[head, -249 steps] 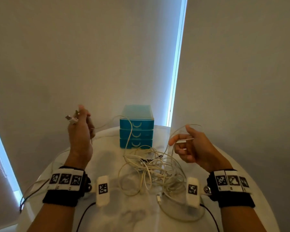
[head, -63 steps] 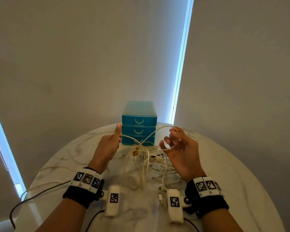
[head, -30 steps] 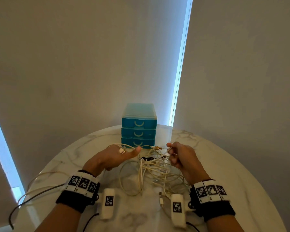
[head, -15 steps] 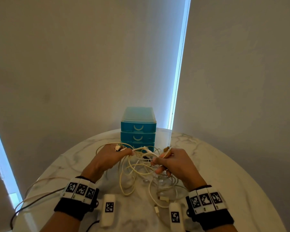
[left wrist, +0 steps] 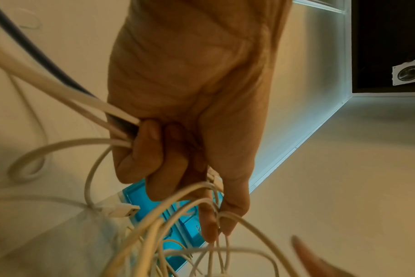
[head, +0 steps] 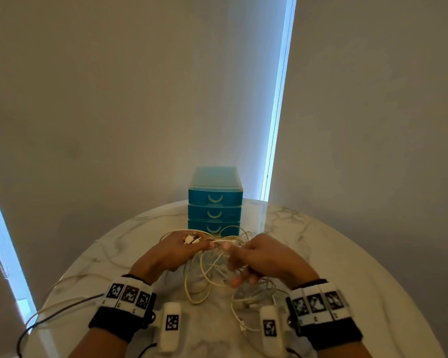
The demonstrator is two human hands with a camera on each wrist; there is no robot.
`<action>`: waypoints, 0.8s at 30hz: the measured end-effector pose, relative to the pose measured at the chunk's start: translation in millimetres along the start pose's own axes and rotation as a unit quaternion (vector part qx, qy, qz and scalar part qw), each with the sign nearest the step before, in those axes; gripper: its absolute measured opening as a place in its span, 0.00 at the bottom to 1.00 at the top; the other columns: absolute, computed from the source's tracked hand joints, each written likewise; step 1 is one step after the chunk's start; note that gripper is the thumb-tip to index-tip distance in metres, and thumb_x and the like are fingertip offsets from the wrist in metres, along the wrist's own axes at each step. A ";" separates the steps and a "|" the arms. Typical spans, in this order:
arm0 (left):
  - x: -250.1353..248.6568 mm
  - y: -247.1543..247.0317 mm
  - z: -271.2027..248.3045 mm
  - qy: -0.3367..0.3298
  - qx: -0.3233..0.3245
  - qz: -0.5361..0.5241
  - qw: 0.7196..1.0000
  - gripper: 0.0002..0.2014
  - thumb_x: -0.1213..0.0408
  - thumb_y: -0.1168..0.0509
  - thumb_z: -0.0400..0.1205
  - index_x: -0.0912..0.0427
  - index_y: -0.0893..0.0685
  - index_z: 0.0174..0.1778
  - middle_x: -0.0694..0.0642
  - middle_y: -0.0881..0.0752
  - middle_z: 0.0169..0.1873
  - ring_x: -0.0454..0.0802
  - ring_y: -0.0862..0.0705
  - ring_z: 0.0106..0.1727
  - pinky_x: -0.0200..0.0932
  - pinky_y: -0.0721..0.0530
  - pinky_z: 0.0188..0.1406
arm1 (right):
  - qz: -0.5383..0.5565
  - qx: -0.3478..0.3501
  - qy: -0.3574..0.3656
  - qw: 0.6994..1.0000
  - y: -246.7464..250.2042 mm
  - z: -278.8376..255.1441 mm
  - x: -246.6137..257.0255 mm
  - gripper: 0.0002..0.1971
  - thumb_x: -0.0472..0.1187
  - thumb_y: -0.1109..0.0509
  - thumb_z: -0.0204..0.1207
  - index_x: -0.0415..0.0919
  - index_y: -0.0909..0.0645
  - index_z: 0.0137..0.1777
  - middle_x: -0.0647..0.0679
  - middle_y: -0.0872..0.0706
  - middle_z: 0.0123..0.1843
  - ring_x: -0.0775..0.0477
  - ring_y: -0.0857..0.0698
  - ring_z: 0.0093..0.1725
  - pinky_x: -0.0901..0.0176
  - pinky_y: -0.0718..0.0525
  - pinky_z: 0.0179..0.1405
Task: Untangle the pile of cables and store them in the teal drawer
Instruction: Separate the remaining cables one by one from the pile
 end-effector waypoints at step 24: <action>18.4 7.8 13.0 -0.041 -0.017 0.025 0.999 0.05 0.49 0.24 0.84 0.42 0.04 0.53 0.26 0.09 0.35 0.20 0.14 0.38 0.17 0.23 0.34 | 0.193 -0.245 0.137 0.940 51.2 76.9 65.6 0.08 0.31 0.44 0.90 0.43 0.26 0.59 0.40 0.18 0.46 0.48 0.20 0.35 0.58 0.22 0.31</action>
Point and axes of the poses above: each hand's wrist, its own z-axis towards the middle knuckle, its own y-axis out of the back of the hand, x = y × z, the point moved 2 cm from there along z, towards the middle knuckle
